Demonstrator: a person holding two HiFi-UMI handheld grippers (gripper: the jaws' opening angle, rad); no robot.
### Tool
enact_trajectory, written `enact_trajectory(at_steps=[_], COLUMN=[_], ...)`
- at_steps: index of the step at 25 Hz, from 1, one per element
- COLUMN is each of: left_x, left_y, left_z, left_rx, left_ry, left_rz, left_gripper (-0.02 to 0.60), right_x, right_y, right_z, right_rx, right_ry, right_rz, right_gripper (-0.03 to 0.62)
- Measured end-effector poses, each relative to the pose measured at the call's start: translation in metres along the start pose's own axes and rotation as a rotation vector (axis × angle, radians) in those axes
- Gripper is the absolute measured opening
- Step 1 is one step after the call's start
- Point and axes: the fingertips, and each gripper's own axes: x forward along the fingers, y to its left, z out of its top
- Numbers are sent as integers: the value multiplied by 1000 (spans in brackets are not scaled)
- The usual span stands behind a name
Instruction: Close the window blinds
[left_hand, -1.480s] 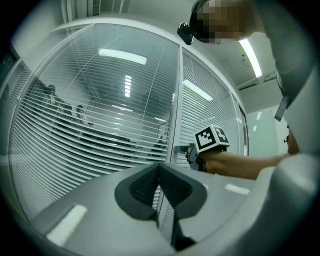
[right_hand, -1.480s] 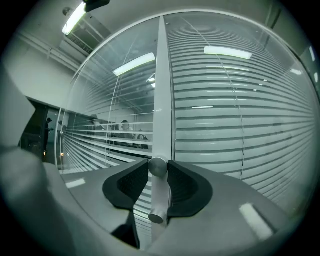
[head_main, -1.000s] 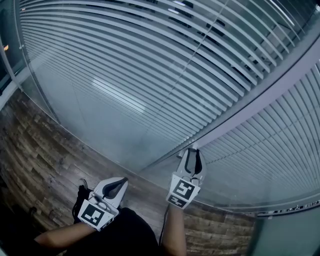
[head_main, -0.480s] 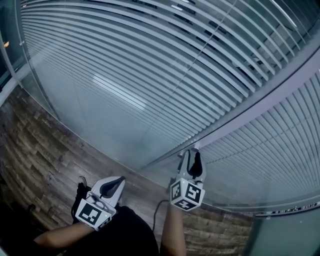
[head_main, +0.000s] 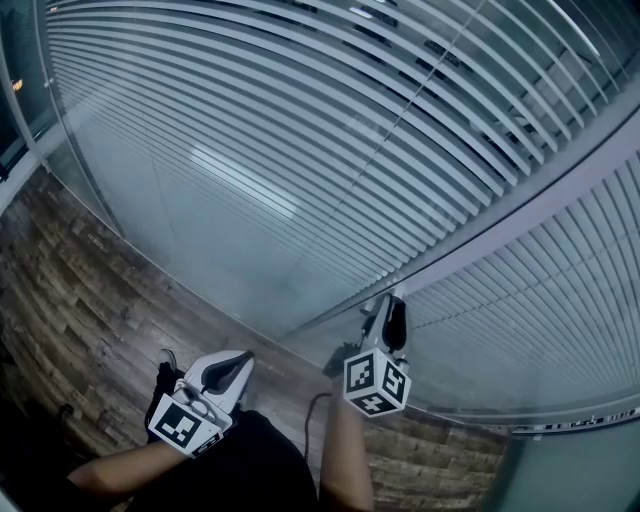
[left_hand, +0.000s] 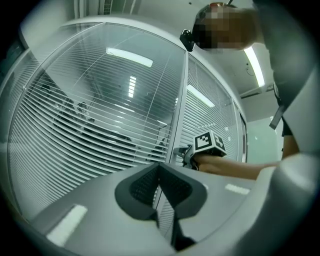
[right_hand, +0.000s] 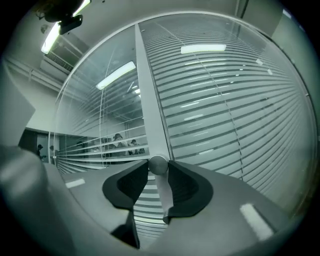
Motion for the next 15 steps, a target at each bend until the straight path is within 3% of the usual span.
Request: enact_trajectory(at_steps=[6,12,15], left_x=[5,4,4], left_y=[-9,-5,-4], left_z=[2,7,-1], left_rx=[11,18,3], left_ry=[-7,-31,-6], left_rz=[-36,-10,-4], left_gripper=[-2,-2,-2], right_x=[0,-1,-1], right_y=[2,3,3], right_z=[-1,0,-1], right_rx=[-64,-235,-352], right_ry=[16,3,10], right_rz=[-7,26,20], right_gripper=[127,127,127])
